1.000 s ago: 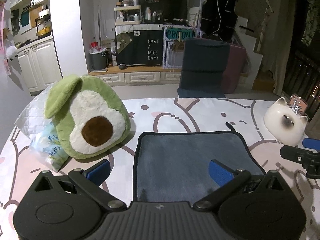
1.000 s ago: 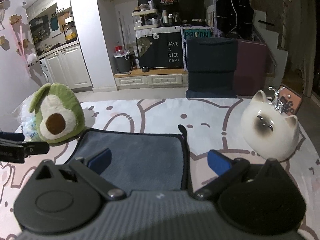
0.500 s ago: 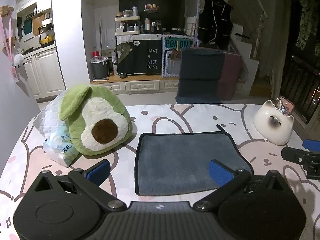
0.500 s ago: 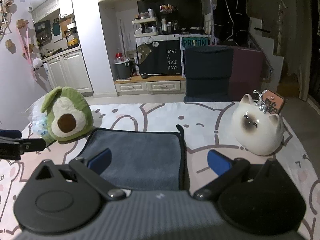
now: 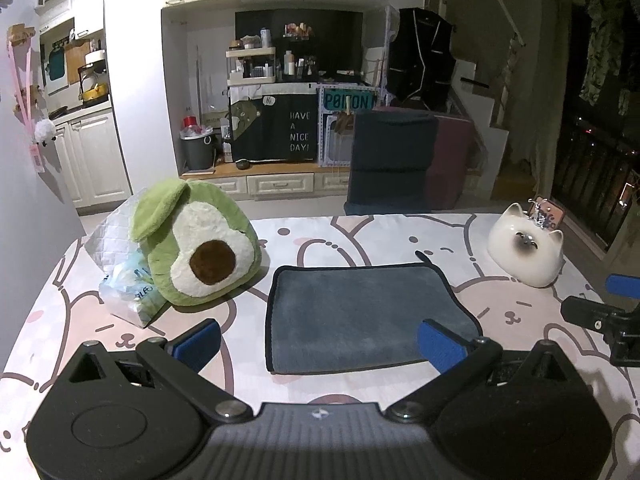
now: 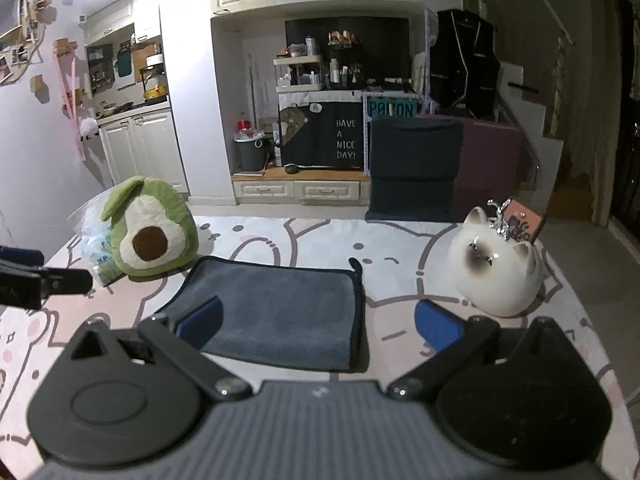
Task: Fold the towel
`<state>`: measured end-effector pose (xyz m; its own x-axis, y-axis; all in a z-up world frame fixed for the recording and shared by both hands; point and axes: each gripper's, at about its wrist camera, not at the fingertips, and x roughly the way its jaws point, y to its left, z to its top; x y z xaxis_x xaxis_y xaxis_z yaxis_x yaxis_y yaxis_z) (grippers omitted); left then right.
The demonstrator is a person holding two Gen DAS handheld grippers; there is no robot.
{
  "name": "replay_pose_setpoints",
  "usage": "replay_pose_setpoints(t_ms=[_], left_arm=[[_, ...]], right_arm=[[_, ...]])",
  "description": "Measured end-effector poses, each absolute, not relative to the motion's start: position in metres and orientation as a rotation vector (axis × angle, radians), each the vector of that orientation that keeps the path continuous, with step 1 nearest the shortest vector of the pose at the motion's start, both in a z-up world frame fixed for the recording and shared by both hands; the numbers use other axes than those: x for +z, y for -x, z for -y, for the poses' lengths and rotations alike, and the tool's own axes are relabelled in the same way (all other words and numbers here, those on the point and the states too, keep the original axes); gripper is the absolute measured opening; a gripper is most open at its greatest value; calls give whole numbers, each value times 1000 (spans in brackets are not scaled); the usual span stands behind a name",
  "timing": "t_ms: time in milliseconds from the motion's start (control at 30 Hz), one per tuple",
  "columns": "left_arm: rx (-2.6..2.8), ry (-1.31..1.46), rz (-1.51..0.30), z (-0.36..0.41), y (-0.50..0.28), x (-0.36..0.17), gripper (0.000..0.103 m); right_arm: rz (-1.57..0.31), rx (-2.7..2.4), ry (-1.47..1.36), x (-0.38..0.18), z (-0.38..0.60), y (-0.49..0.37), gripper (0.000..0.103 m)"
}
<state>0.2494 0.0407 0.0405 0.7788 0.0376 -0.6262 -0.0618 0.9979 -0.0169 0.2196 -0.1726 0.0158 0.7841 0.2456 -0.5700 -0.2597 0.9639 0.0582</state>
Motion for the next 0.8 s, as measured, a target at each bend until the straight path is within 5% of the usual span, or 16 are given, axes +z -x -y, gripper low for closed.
replay_pose_setpoints(t_ms=[800], left_arm=[[31,38,-617,-25,-173,57,103]], right_arm=[[-584,312,11,33,183,-148,103]])
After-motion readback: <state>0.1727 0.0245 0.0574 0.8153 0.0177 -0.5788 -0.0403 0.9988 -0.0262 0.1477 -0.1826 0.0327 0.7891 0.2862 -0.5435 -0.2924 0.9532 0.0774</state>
